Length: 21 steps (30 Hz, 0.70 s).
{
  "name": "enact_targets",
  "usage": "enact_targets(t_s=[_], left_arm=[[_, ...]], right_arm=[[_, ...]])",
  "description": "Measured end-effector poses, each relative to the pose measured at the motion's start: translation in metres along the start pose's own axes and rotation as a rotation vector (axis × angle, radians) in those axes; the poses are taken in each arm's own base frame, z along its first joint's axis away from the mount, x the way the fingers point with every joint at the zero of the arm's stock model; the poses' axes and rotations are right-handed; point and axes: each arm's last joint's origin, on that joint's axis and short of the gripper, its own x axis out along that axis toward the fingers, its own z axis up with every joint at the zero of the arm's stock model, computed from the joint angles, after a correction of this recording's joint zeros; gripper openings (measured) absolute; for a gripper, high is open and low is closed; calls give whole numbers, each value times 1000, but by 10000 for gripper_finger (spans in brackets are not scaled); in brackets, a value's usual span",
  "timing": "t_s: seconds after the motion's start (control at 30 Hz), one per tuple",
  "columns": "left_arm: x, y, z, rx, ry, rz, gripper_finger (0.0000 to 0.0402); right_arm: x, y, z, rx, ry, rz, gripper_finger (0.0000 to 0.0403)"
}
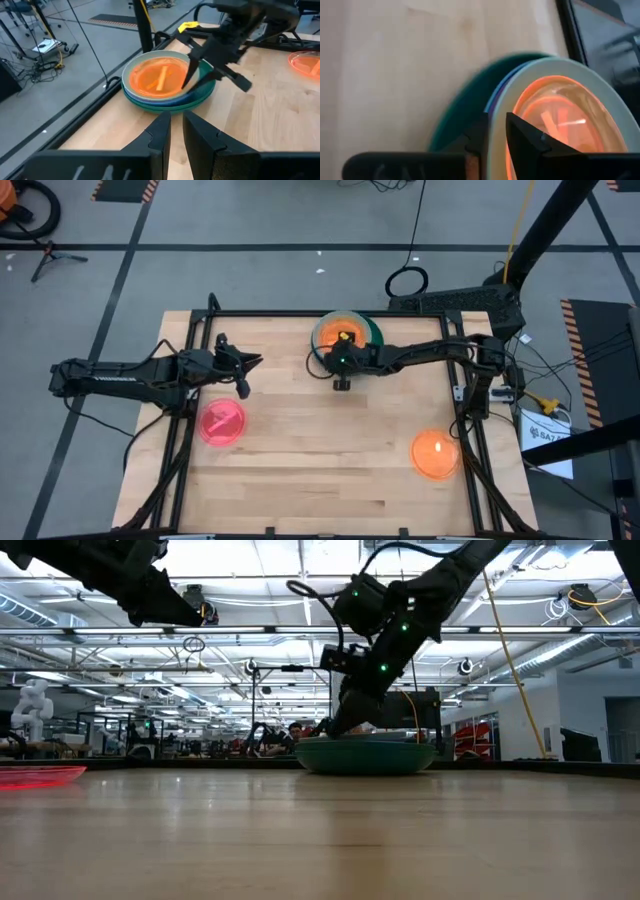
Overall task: Stack plastic plates
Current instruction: Adjust the stacked plates, then stack the pink plate on the top orange plate
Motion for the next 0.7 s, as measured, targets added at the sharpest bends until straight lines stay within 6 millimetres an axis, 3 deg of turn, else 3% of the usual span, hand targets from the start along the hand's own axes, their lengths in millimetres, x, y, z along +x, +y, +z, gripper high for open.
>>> enact_targets(t_s=[0.2, 0.43, 0.57, 0.7], left_arm=[[0, 0, 0, 4, 0, 0, 58], [0, 0, -1, -17, 12, 2, 58], [3, -1, -7, -65, 69, 10, 58], [10, -3, -16, -111, 166, 29, 58]], right_arm=[[3, -9, -3, 75, -23, 41, 44], [1, -1, 4, 59, -93, 97, 34], [-12, -1, 11, 42, -125, 97, 33], [-37, -6, 19, 18, -167, 94, 33]])
